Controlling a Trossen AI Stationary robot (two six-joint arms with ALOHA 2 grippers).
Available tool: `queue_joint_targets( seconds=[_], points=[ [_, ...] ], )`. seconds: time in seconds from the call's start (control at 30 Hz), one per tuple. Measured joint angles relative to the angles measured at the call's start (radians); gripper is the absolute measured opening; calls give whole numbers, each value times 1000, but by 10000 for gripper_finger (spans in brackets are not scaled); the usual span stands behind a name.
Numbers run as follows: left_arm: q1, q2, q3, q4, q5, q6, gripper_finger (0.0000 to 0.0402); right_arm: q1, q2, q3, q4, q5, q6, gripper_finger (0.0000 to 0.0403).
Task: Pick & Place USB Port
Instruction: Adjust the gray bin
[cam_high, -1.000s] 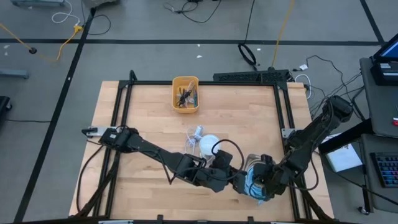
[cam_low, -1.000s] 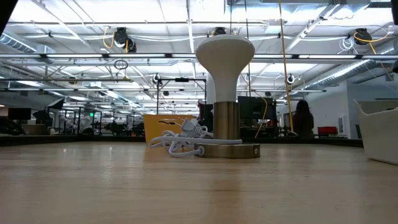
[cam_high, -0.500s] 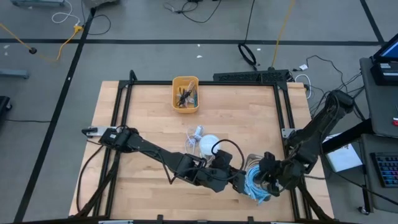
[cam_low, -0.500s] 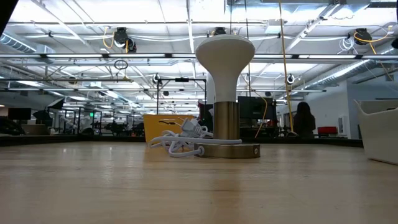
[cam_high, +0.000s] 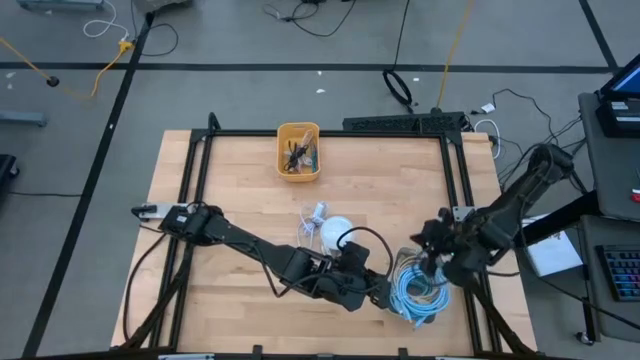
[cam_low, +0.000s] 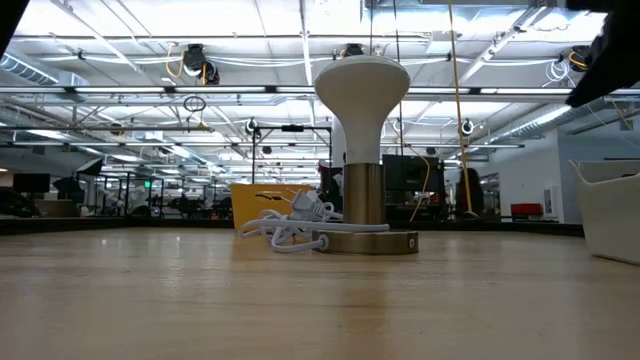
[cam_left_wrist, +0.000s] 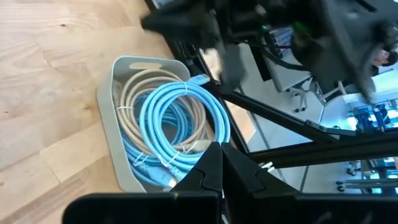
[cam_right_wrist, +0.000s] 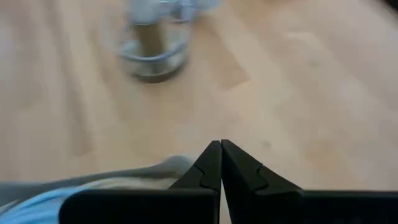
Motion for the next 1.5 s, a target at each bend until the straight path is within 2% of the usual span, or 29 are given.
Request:
queue_joint_targets(
  seconds=[0.1, 0.2, 0.4, 0.5, 0.63, 0.9, 1.17, 1.37, 1.5],
  points=[
    [0, 0, 0, 0, 0, 0, 0, -69, 18, 0, -31, 10, -59, 0],
    [0, 0, 0, 7, -3, 7, 0, -136, 40, -10, -11, -28, -129, 0],
    [-5, 0, 0, 57, -10, 33, 0, -210, 54, -125, 225, -170, -228, 0],
    [-9, 0, 0, 57, -21, 33, 0, -221, 54, -170, 267, -202, -226, 0],
    [-18, 0, 0, 54, -36, 32, 0, -222, 54, -193, 274, -226, -227, 0],
    [-26, 0, 0, 53, -61, 30, 0, -218, 54, -214, 431, -330, -301, 0],
    [-38, 0, 0, 53, -66, 21, 0, -140, 53, -214, 433, -421, -332, 0],
    [-45, 0, 0, 52, -86, 13, 0, -57, 57, -215, 450, -418, -276, 0],
    [-53, 0, 1, -9, -18, -58, 0, -18, 65, -216, 463, -408, -233, 0]
  ],
)
